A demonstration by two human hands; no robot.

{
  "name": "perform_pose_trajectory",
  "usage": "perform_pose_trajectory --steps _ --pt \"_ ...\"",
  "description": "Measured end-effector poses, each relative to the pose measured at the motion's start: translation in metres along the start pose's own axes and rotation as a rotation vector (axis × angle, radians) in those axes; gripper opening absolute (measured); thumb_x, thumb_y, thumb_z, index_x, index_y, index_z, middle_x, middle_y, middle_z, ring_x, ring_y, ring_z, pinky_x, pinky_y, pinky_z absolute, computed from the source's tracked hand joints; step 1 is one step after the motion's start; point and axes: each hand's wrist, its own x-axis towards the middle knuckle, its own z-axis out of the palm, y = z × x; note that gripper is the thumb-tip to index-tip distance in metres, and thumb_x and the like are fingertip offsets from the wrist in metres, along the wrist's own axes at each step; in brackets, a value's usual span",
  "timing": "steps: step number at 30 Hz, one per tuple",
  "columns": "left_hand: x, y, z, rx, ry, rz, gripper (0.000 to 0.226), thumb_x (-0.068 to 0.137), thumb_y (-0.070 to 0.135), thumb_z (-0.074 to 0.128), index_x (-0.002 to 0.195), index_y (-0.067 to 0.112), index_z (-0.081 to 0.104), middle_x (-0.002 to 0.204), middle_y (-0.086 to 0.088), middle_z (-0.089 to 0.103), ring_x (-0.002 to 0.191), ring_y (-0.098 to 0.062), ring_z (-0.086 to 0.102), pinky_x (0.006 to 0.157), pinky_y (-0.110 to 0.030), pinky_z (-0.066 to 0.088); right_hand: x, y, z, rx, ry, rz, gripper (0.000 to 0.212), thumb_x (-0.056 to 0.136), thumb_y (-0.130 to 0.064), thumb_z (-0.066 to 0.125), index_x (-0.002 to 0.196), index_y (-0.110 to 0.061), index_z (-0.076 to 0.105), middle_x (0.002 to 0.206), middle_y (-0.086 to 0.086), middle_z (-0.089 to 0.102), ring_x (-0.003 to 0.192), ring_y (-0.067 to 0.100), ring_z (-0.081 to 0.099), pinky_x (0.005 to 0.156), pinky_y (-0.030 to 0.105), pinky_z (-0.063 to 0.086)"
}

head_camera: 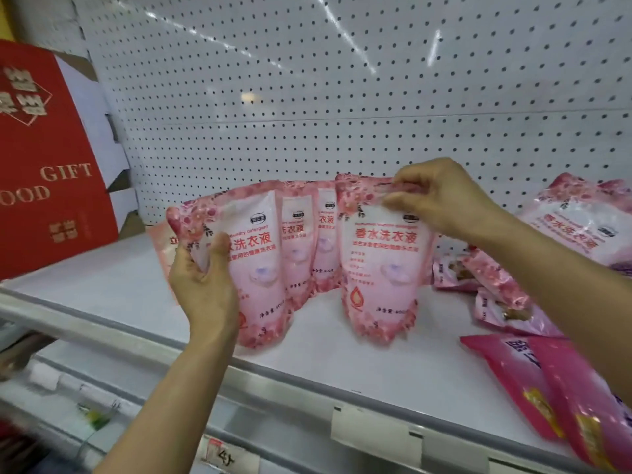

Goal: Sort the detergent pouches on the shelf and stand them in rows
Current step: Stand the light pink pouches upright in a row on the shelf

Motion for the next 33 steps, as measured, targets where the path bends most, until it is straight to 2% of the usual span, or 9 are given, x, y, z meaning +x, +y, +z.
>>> perform_pose_trajectory --steps 4,7,11,15,19,22,24,28,33 --pt "0.008 -0.017 -0.007 0.076 -0.026 -0.040 0.027 0.097 0.022 0.062 0.121 0.011 0.061 0.105 0.000 0.072 0.083 -0.001 0.072 0.074 -0.024 0.061 0.025 -0.017 0.032 0.044 -0.041 -0.080 0.012 0.077 -0.041 0.071 0.070 -0.033 0.066 0.068 -0.013 0.066 0.072 0.015 0.065 0.078 0.051 0.056" --pt "0.015 -0.027 -0.008 0.120 -0.081 -0.097 0.026 0.095 0.030 0.064 0.117 0.016 0.064 0.105 -0.001 0.074 0.092 -0.017 0.074 0.077 -0.036 0.062 0.035 -0.018 0.057 0.057 -0.113 -0.089 0.016 0.078 -0.040 0.073 0.078 -0.024 0.070 0.076 -0.007 0.071 0.078 0.015 0.069 0.078 0.049 0.057" --pt "0.017 -0.025 -0.011 0.165 -0.116 -0.099 0.015 0.095 0.023 0.063 0.108 0.015 0.063 0.091 0.007 0.073 0.082 -0.013 0.074 0.059 -0.025 0.060 0.039 -0.015 0.073 0.107 -0.154 -0.069 0.011 0.086 -0.025 0.071 0.083 -0.015 0.072 0.083 -0.002 0.071 0.079 0.012 0.068 0.077 0.039 0.058" --pt "0.015 -0.019 -0.013 0.252 -0.078 0.022 0.034 0.092 0.020 0.066 0.122 0.018 0.051 0.116 0.004 0.063 0.103 -0.010 0.065 0.086 -0.032 0.058 0.030 -0.015 0.070 0.187 -0.115 -0.042 0.008 0.085 -0.015 0.071 0.090 -0.009 0.070 0.090 -0.003 0.066 0.081 0.010 0.063 0.075 0.033 0.055" --pt "-0.001 -0.001 -0.009 0.420 0.033 0.495 0.060 0.087 0.016 0.070 0.137 0.010 0.037 0.135 -0.009 0.039 0.131 -0.024 0.040 0.114 -0.032 0.033 0.004 -0.007 0.071 0.269 0.030 0.013 0.048 0.087 -0.020 0.070 0.131 -0.023 0.053 0.129 -0.008 0.056 0.112 0.003 0.052 0.098 0.025 0.044" --pt "-0.020 0.009 0.002 0.493 -0.214 0.884 0.052 0.087 0.015 0.067 0.131 -0.001 0.044 0.131 -0.019 0.045 0.127 -0.032 0.041 0.113 -0.034 0.031 -0.019 0.005 0.072 0.325 0.158 0.046 0.056 0.091 -0.029 0.065 0.140 -0.029 0.039 0.138 -0.008 0.046 0.120 0.004 0.045 0.098 0.025 0.041" --pt "-0.032 0.005 0.014 0.467 -0.502 0.923 0.039 0.088 0.019 0.062 0.124 0.006 0.052 0.124 -0.008 0.055 0.119 -0.024 0.049 0.108 -0.022 0.032 -0.032 0.024 0.066 0.305 0.147 0.109 0.047 0.093 -0.031 0.062 0.136 -0.024 0.045 0.134 -0.007 0.050 0.118 0.005 0.048 0.099 0.027 0.043" --pt "-0.058 -0.016 0.048 0.420 -1.008 0.550 0.021 0.089 0.041 0.054 0.109 0.037 0.057 0.111 0.021 0.058 0.104 -0.004 0.058 0.087 -0.019 0.047 -0.061 0.072 0.030 0.079 0.154 0.170 0.017 0.090 -0.021 0.065 0.107 -0.016 0.069 0.114 -0.002 0.063 0.107 0.010 0.056 0.094 0.031 0.045" --pt "-0.092 -0.039 0.106 0.466 -1.356 0.249 0.024 0.092 0.040 0.063 0.115 0.041 0.057 0.119 0.027 0.054 0.115 0.006 0.052 0.096 -0.021 0.047 -0.087 0.135 -0.055 -0.098 0.418 0.314 0.015 0.090 -0.018 0.064 0.104 -0.021 0.067 0.120 -0.001 0.059 0.119 0.018 0.051 0.102 0.035 0.039"
